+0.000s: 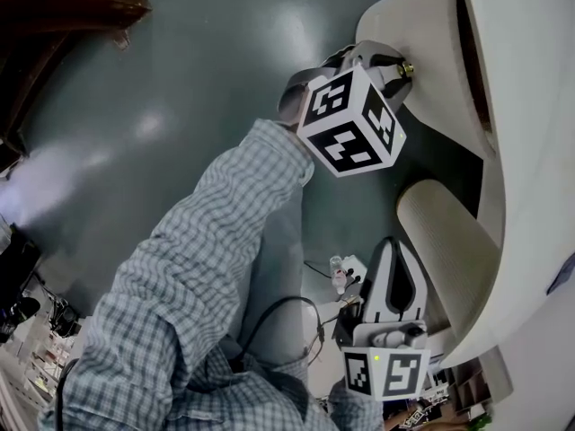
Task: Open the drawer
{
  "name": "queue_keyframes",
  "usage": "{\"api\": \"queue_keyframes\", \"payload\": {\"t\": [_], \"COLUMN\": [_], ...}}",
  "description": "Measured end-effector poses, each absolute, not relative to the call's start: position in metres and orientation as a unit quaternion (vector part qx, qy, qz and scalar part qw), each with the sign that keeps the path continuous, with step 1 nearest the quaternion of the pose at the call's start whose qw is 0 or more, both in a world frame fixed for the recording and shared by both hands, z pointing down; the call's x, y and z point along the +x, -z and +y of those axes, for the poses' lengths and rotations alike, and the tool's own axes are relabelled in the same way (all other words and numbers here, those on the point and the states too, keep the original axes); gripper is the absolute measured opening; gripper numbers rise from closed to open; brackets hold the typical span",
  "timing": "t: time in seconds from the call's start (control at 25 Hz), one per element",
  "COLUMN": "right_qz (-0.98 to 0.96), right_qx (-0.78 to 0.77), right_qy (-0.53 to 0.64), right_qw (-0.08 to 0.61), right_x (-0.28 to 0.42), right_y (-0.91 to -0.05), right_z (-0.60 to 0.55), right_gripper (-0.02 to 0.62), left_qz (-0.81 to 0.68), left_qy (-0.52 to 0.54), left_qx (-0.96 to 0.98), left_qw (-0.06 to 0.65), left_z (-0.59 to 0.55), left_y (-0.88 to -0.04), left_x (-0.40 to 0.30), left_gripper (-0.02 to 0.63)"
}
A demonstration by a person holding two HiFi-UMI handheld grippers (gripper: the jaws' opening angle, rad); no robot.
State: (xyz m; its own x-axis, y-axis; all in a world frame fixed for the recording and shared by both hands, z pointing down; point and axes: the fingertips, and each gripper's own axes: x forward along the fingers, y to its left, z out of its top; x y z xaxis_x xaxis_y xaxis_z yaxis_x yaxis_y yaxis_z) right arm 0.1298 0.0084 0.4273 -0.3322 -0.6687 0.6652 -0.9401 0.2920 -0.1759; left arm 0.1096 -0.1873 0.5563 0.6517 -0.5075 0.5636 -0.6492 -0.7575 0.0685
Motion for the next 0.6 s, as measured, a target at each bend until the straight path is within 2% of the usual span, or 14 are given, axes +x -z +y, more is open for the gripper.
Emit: {"api": "queue_keyframes", "payload": {"t": [0.6], "right_qz": [-0.775], "right_qx": [0.522], "right_qy": [-0.277], "right_qw": [0.224], "right_x": [0.109], "right_y": [-0.404], "right_z": [0.013], "right_gripper": [0.008], "left_qz": [-0.324], "left_qy": [-0.314], "left_qx": [0.879], "left_qw": [0.157], "left_z": [-0.138], "left_y": [-0.561], "left_x": [0.055], "left_gripper": [0.109]}}
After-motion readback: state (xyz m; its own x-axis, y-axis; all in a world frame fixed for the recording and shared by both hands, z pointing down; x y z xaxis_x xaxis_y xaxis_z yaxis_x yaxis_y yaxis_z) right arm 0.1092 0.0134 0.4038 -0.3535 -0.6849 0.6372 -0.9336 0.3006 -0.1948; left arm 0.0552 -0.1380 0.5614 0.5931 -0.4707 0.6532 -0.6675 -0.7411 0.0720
